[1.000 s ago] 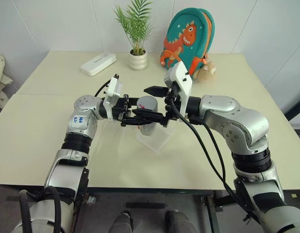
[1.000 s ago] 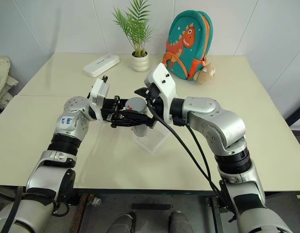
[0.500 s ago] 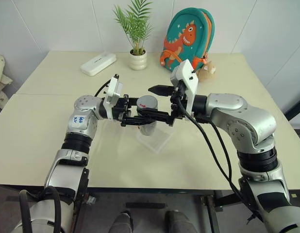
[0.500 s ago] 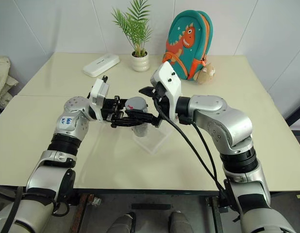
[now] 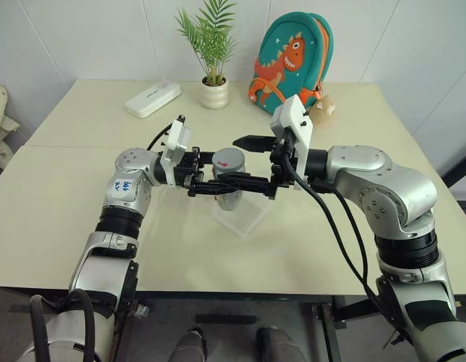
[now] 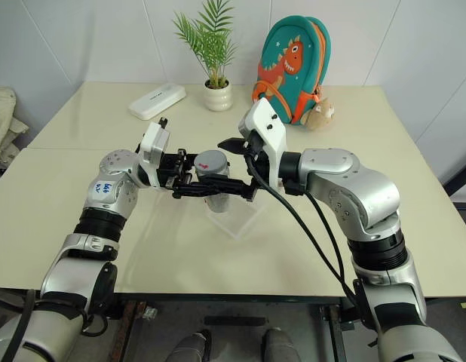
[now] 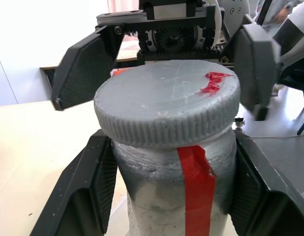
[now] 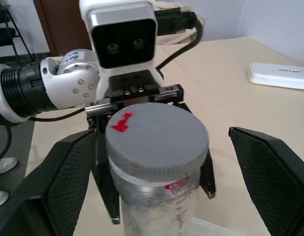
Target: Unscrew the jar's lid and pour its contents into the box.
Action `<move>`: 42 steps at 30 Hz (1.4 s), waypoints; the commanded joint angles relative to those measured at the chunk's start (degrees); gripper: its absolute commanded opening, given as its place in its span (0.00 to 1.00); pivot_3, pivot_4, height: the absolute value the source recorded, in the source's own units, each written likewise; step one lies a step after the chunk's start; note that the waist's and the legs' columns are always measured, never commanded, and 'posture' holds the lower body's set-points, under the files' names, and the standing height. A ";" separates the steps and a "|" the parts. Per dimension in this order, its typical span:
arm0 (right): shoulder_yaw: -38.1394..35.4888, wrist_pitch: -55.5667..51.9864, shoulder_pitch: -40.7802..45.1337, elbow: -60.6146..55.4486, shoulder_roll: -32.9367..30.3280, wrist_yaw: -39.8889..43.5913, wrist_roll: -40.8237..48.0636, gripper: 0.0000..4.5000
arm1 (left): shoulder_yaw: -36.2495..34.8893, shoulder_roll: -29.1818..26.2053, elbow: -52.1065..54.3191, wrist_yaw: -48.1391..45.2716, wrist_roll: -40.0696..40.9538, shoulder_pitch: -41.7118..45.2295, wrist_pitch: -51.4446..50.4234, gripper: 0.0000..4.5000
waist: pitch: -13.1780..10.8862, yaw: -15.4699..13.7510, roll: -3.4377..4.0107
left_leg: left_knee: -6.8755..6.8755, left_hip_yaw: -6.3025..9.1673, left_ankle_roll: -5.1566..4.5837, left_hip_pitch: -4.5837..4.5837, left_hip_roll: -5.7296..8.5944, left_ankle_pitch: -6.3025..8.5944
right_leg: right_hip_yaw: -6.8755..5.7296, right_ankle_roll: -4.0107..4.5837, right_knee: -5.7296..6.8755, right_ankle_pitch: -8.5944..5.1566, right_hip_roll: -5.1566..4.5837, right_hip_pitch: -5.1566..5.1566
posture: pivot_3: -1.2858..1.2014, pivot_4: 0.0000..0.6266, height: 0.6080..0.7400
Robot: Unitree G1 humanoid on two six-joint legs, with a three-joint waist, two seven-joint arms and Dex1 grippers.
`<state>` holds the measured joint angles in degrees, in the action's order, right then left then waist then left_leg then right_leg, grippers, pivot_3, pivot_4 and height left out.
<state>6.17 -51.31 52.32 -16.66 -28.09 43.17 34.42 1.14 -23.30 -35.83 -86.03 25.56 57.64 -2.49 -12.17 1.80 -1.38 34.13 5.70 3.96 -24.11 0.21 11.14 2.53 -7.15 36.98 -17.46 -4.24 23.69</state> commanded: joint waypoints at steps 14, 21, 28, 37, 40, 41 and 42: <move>-2.37 -0.25 0.57 -2.94 -0.31 0.16 2.67 0.56 | -0.05 -0.02 1.53 -4.01 0.39 0.59 0.56 0.57 | 0.00 -0.01 0.00 | 0.00 0.00 0.00 0.00 0.00 0.00 | 0.00 0.00 0.00 0.00 0.00 0.00 | 0.52 0.24 1.00; -4.12 0.85 2.00 -1.75 -0.71 -0.48 2.22 0.56 | 0.59 -0.14 1.69 -4.53 0.05 0.05 0.21 0.57 | 0.00 -0.01 0.00 | 0.00 0.00 0.00 0.00 0.00 0.00 | 0.00 0.00 0.00 0.00 0.00 0.00 | 0.52 0.24 1.00; -5.22 2.08 3.63 -0.24 -1.62 -0.19 1.94 0.56 | 1.27 -0.10 2.44 -5.00 0.02 -0.53 -0.93 0.57 | 0.00 -0.01 0.00 | 0.00 0.00 0.00 0.00 0.00 0.00 | 0.00 0.00 0.00 0.00 0.00 0.00 | 0.52 0.24 1.00; -5.26 3.63 3.99 0.72 -1.51 0.36 1.55 0.56 | 1.29 0.22 3.35 -4.69 0.11 -0.99 -1.59 0.57 | 0.00 -0.01 0.00 | 0.00 0.00 0.00 0.00 0.00 0.00 | 0.00 0.00 0.00 0.00 0.00 0.00 | 0.52 0.24 1.00; -5.40 5.07 4.45 1.24 -1.77 0.96 1.02 0.56 | 1.63 0.10 4.72 -4.76 0.30 -1.99 -2.56 0.57 | 0.00 0.00 0.00 | 0.00 0.00 0.00 0.00 0.00 0.00 | 0.00 0.00 0.00 0.00 0.00 0.00 | 0.52 0.24 1.00; -5.40 5.54 4.62 1.47 -1.88 1.21 0.85 0.56 | 1.69 0.08 4.90 -4.78 0.32 -2.14 -2.84 0.57 | 0.00 0.00 0.00 | 0.00 0.00 0.00 0.00 0.00 0.00 | 0.00 0.00 0.00 0.00 0.00 0.00 | 0.52 0.24 1.00; -5.47 6.00 4.89 1.78 -1.99 1.48 0.69 0.56 | 1.84 0.03 5.20 -4.86 0.33 -2.36 -3.19 0.57 | 0.00 0.00 0.00 | 0.00 0.00 0.00 0.00 0.00 0.00 | 0.00 0.00 0.00 0.00 0.00 0.00 | 0.52 0.24 1.00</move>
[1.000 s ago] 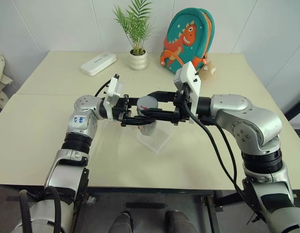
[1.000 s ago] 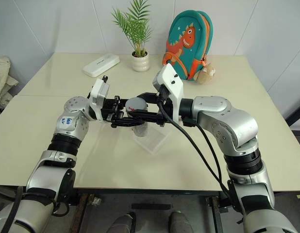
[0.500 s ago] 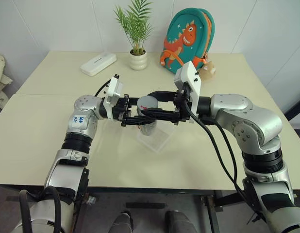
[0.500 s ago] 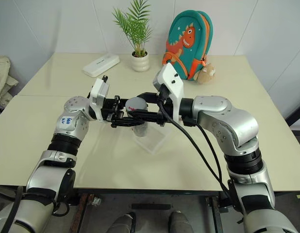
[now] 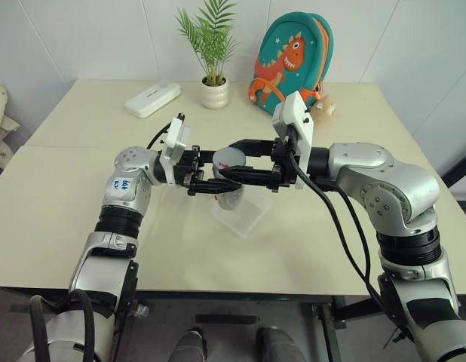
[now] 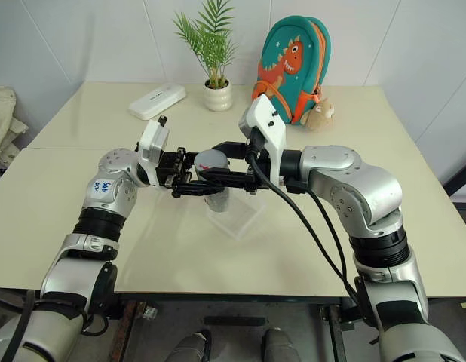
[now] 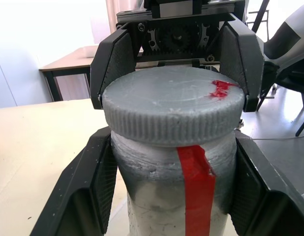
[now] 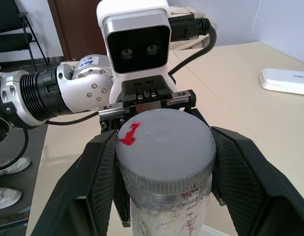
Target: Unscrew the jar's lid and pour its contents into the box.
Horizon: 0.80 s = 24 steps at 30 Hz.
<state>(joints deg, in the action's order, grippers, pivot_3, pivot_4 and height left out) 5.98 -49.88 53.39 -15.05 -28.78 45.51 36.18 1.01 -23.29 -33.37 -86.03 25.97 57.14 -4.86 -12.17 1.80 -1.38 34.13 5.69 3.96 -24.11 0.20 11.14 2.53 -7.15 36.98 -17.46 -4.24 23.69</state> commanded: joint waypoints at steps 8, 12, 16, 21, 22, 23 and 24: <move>-5.06 7.39 5.19 2.08 -1.90 1.34 -2.57 0.56 | 2.93 -0.32 3.49 -4.71 -0.74 -2.80 -2.32 0.57 | 0.00 -0.02 0.00 | 0.01 0.00 0.00 0.00 0.00 0.00 | 0.00 0.00 0.01 0.00 0.00 0.00 | 0.52 0.24 1.00; -4.92 8.22 5.48 2.85 -2.20 2.19 -3.08 0.56 | 3.71 -0.76 3.58 -5.11 -1.92 -3.43 -0.94 0.57 | 0.00 0.04 0.00 | 0.01 0.00 0.00 0.00 0.00 0.00 | 0.00 0.00 0.00 0.00 0.00 0.00 | 0.52 0.24 1.00; -5.16 8.50 5.45 3.34 -2.52 3.44 -2.71 0.56 | 3.19 -0.90 3.17 -5.20 -1.50 -3.39 -0.75 0.57 | 0.00 -0.05 0.00 | 0.02 0.00 0.00 0.00 0.00 0.00 | 0.00 0.00 0.01 0.00 0.00 0.00 | 0.52 0.24 1.00; -4.84 8.67 5.90 3.88 -3.26 5.23 -2.85 0.56 | 3.18 -1.64 1.98 -5.81 -1.86 -2.98 0.15 0.57 | 0.00 0.00 0.00 | 0.02 0.00 0.00 0.00 0.00 0.00 | 0.00 0.00 0.00 0.00 0.00 0.00 | 0.52 0.24 1.00; -4.78 8.83 6.03 4.03 -3.34 5.48 -2.98 0.56 | 3.24 -1.71 1.78 -5.86 -1.93 -2.89 0.28 0.57 | 0.00 0.00 0.00 | 0.02 0.00 0.00 0.00 0.00 0.00 | 0.00 0.00 0.00 0.00 0.00 0.00 | 0.52 0.24 1.00; -4.72 8.90 6.08 4.04 -3.41 5.74 -3.03 0.56 | 3.36 -1.77 1.69 -5.89 -2.00 -2.87 0.26 0.57 | 0.00 0.00 0.00 | 0.02 0.00 0.00 0.00 0.00 0.00 | 0.00 0.00 0.01 0.00 0.00 0.00 | 0.52 0.24 1.00; -4.70 8.94 6.10 4.04 -3.44 5.93 -3.08 0.56 | 3.46 -1.80 1.64 -5.90 -2.03 -2.86 0.24 0.57 | 0.00 -0.01 0.00 | 0.02 0.00 0.00 0.00 0.00 0.00 | 0.00 0.00 0.00 0.00 0.00 0.00 | 0.52 0.24 1.00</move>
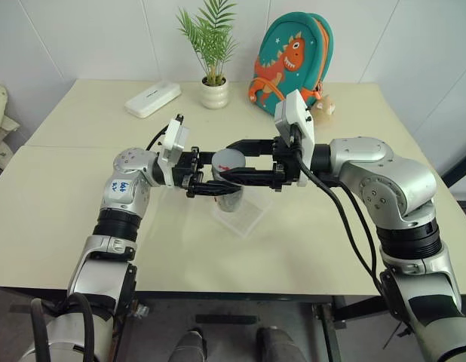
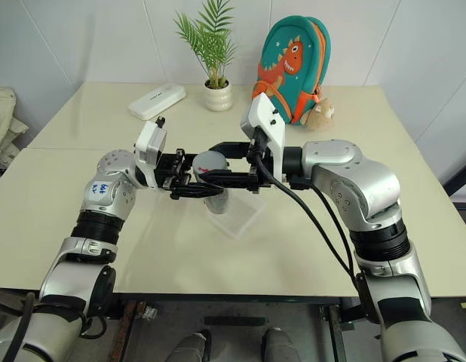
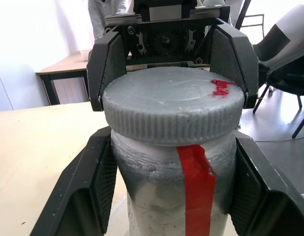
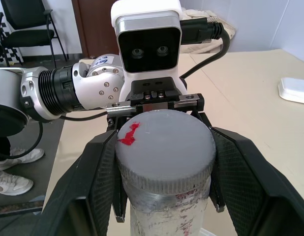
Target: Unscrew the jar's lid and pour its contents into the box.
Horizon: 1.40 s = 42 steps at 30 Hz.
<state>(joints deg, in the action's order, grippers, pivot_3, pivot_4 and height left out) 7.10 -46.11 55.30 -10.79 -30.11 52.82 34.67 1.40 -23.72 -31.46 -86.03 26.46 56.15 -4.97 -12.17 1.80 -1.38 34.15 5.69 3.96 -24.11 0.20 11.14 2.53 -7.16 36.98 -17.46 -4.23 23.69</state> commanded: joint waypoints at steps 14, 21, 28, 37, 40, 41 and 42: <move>-5.56 2.70 3.65 -0.84 -1.77 -0.02 0.61 0.56 | 4.47 -1.31 -1.78 -5.30 -3.40 -2.26 4.77 0.57 | 0.00 -0.03 0.00 | 0.01 0.00 0.00 0.00 0.00 0.00 | 0.00 0.00 0.00 0.00 0.00 0.00 | 0.52 0.24 1.00; -6.44 4.27 4.59 0.54 -1.76 -0.31 -0.39 0.56 | 4.40 -1.53 -0.97 -4.36 -2.35 -2.87 3.28 0.57 | -0.04 -0.06 0.08 | 0.00 0.00 0.00 0.00 -0.01 0.00 | 0.02 0.00 0.00 0.00 0.03 0.00 | 0.52 0.24 1.00; -8.04 4.69 4.16 1.72 -3.43 -1.90 -2.18 0.56 | 1.87 -1.76 0.19 -2.26 -0.31 -1.50 0.06 0.57 | -0.04 -0.06 0.09 | 0.01 0.00 0.00 -0.01 0.00 0.00 | 0.04 -0.01 0.02 0.01 0.02 0.01 | 0.52 0.24 1.00; -14.24 -0.84 -13.21 -3.79 -13.10 -10.40 -6.01 0.56 | -4.74 -6.82 2.32 1.82 0.90 1.71 -3.20 0.57 | -0.04 -0.23 0.08 | -0.03 -0.01 -0.01 -0.04 0.01 0.00 | 0.04 -0.01 -0.09 0.00 0.01 -0.01 | 0.52 0.24 1.00; -15.71 -2.18 -21.30 -6.68 -14.56 -13.31 -7.37 0.56 | -6.08 -8.39 1.15 4.19 -0.63 2.44 -1.30 0.57 | -0.04 0.01 0.09 | -0.03 -0.03 -0.01 -0.02 0.02 0.01 | 0.05 -0.01 -0.09 0.00 0.00 -0.01 | 0.52 0.24 1.00; -16.28 -3.00 -23.76 -7.73 -14.64 -14.30 -7.44 0.56 | -6.50 -8.81 0.66 5.14 -1.19 2.72 -0.53 0.57 | -0.04 -0.02 0.08 | -0.02 -0.05 -0.01 -0.03 0.02 0.01 | 0.08 -0.01 -0.07 0.00 0.00 0.01 | 0.52 0.24 1.00; -16.76 -3.87 -26.59 -8.90 -14.47 -15.26 -7.44 0.56 | -6.85 -9.24 -0.22 6.40 -2.03 3.09 0.69 0.57 | -0.04 -0.10 0.08 | -0.02 -0.06 -0.01 -0.01 0.01 0.01 | 0.08 -0.01 -0.03 0.00 0.01 0.00 | 0.52 0.24 1.00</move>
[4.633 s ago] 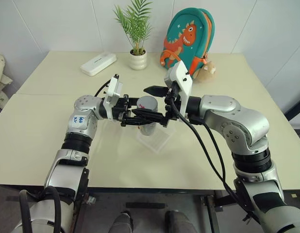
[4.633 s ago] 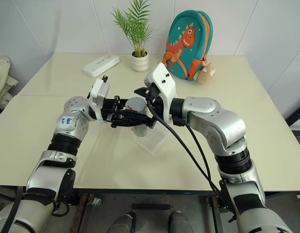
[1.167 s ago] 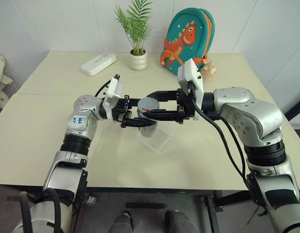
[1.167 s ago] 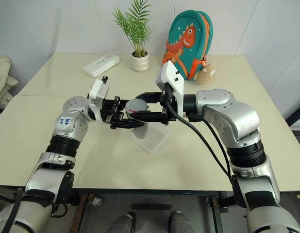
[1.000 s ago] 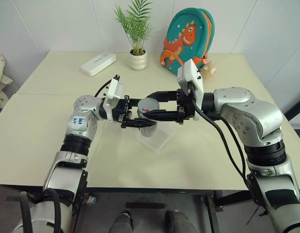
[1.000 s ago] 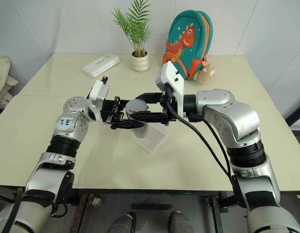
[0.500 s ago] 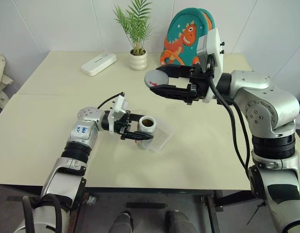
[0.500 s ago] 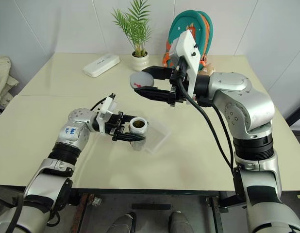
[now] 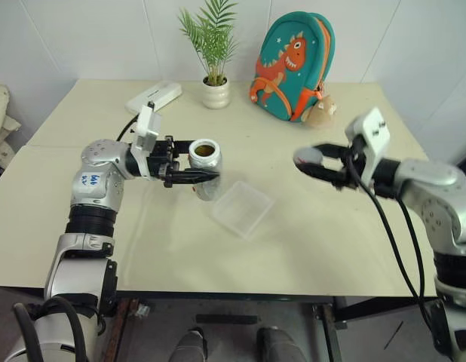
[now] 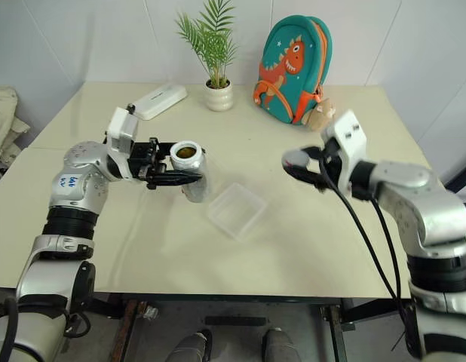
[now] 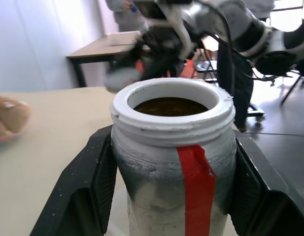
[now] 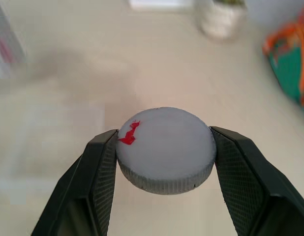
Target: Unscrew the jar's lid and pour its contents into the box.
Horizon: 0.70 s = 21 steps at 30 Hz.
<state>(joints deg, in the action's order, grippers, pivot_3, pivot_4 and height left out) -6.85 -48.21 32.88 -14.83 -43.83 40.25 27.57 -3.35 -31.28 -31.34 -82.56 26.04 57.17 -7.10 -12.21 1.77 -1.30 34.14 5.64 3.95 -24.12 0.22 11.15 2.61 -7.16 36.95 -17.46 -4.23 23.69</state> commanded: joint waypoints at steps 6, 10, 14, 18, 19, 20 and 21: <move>-4.37 -1.78 -15.39 -5.52 5.03 -8.02 -0.52 0.56 | -2.98 -2.51 -6.48 7.91 -5.37 3.40 10.15 0.57 | 0.00 -0.01 0.00 | 0.05 -0.04 -0.03 0.07 0.00 -0.02 | 0.05 -0.04 0.03 0.04 0.01 -0.06 | 0.52 0.24 1.00; -2.99 0.87 -18.66 -5.18 6.03 -7.21 -1.23 0.79 | -3.12 -2.27 -8.65 9.63 -6.86 3.74 13.06 0.57 | 0.00 -0.17 0.00 | 0.11 -0.04 -0.07 0.05 0.02 -0.05 | 0.07 -0.10 -0.01 0.11 0.01 -0.09 | 0.52 0.24 1.00; -3.50 1.66 -18.48 -5.49 5.99 -7.11 -0.83 0.99 | -2.97 -2.04 -10.19 10.92 -8.16 4.10 15.62 0.57 | 0.00 -0.13 0.00 | 0.11 -0.04 -0.08 0.05 0.02 -0.05 | 0.07 -0.12 -0.03 0.13 0.02 -0.11 | 0.52 0.24 1.00; -4.06 2.32 -19.27 -6.75 3.70 -5.19 -0.58 0.99 | -2.80 -1.95 -11.18 11.58 -9.28 4.49 17.56 0.57 | 0.00 -0.19 0.00 | 0.11 -0.03 -0.08 0.05 0.02 -0.05 | 0.07 -0.12 -0.03 0.14 0.02 -0.11 | 0.52 0.24 1.00; -4.53 2.35 -19.57 -7.56 2.99 -4.39 -0.13 0.99 | -2.73 -1.90 -11.51 11.64 -9.50 4.60 18.11 0.57 | 0.00 -0.20 0.00 | 0.11 -0.03 -0.08 0.04 0.03 -0.05 | 0.07 -0.13 -0.04 0.14 0.02 -0.11 | 0.52 0.24 1.00; -4.83 2.37 -19.69 -8.05 2.57 -3.90 0.18 0.99 | -2.72 -1.85 -11.86 11.68 -9.65 4.74 18.53 0.57 | 0.00 -0.21 0.00 | 0.11 -0.03 -0.08 0.04 0.03 -0.05 | 0.07 -0.13 -0.05 0.14 0.02 -0.12 | 0.52 0.24 1.00; -5.47 2.90 -19.99 -9.10 1.61 -2.87 0.52 0.99 | -2.40 -1.79 -12.18 11.77 -10.30 4.79 19.69 0.57 | 0.00 -0.18 -0.01 | 0.11 -0.03 -0.08 0.04 0.03 -0.05 | 0.07 -0.13 -0.06 0.14 0.02 -0.11 | 0.52 0.24 1.00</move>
<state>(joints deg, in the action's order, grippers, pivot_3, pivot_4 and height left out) -9.70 -46.97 13.02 -20.57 -40.62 35.67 26.75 -5.54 -32.68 -43.76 -71.23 16.32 60.27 10.52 -12.21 1.59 -1.30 34.24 5.61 3.87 -24.08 0.24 11.10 2.68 -7.29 36.89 -17.32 -4.20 23.57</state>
